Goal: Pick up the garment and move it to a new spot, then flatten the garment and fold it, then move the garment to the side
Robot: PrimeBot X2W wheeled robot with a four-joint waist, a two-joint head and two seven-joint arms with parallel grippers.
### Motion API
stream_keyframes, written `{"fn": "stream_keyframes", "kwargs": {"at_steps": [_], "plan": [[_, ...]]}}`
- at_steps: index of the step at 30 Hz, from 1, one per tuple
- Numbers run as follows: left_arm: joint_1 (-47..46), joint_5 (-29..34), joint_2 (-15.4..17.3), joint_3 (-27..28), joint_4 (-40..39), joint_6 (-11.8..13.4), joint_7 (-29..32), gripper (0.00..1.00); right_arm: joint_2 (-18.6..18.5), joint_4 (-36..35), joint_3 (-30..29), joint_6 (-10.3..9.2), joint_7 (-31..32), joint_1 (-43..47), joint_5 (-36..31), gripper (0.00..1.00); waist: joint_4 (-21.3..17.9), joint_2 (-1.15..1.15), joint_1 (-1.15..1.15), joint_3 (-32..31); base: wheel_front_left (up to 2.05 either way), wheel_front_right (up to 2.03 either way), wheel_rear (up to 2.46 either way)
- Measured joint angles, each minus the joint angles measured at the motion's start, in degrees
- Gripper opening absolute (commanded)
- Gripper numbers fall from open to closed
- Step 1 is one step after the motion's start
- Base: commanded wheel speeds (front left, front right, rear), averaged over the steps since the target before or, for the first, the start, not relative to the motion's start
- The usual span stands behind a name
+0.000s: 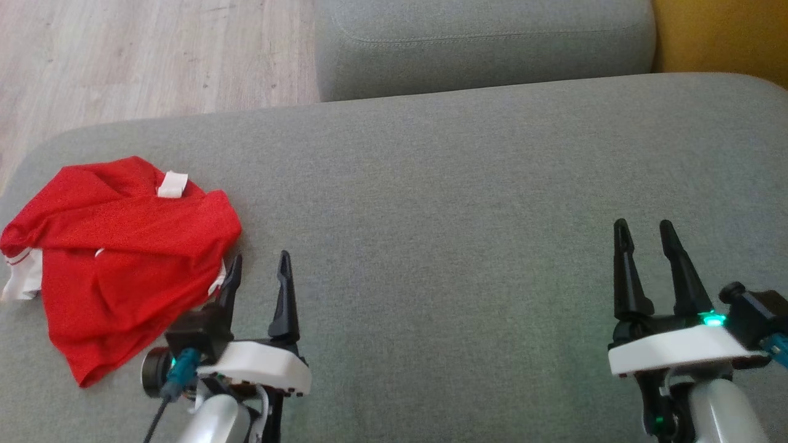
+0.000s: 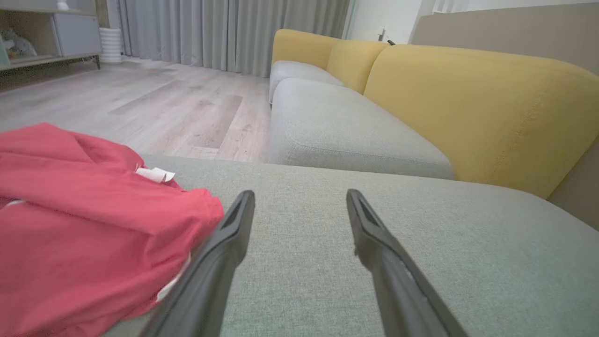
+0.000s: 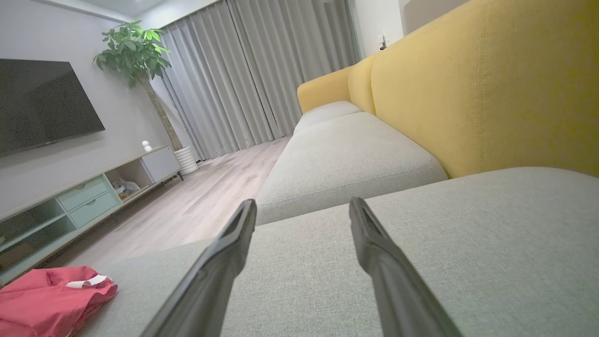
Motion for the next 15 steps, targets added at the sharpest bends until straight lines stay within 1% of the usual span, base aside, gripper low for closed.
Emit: {"fn": "stream_keyframes", "kwargs": {"at_steps": [5, 8, 11, 14, 15], "plan": [[-1.91, 5.77, 1.56, -3.97, 1.75, 2.61, -1.14, 1.0, -0.01, -0.88, 0.62, 0.0, -0.96, 0.0, -5.31, 1.0, 0.25, 0.0, 0.0, 0.24, 0.0, 0.0, 0.0], [-2.73, 8.14, 1.92, -5.67, 2.99, 3.92, -1.49, 1.0, -0.03, -1.01, 1.14, 0.0, -1.29, 0.0, -8.25, 1.0, 0.28, 0.0, 0.0, 0.4, 0.0, 0.0, 0.0], [-3.3, 9.51, 2.02, -7.11, 3.27, 5.02, -1.99, 1.0, -0.03, -1.26, 1.74, 0.0, -1.93, 0.0, -11.02, 1.0, 0.34, 0.0, 0.0, 0.49, 0.0, 0.0, 0.0], [-3.49, 9.47, 1.96, -7.6, 2.75, 6.26, -2.48, 1.0, -0.03, -1.66, 1.75, 0.0, -2.31, 0.0, -13.23, 1.0, 0.36, 0.0, 0.0, 0.58, 0.0, 0.0, 0.0], [-3.48, 9.22, 1.89, -7.47, 2.13, 6.31, -2.53, 1.0, -0.03, -1.67, 1.66, 0.0, -2.59, 0.0, -13.26, 1.0, 0.36, 0.0, 0.0, 0.63, 0.0, 0.0, 0.0]]}}
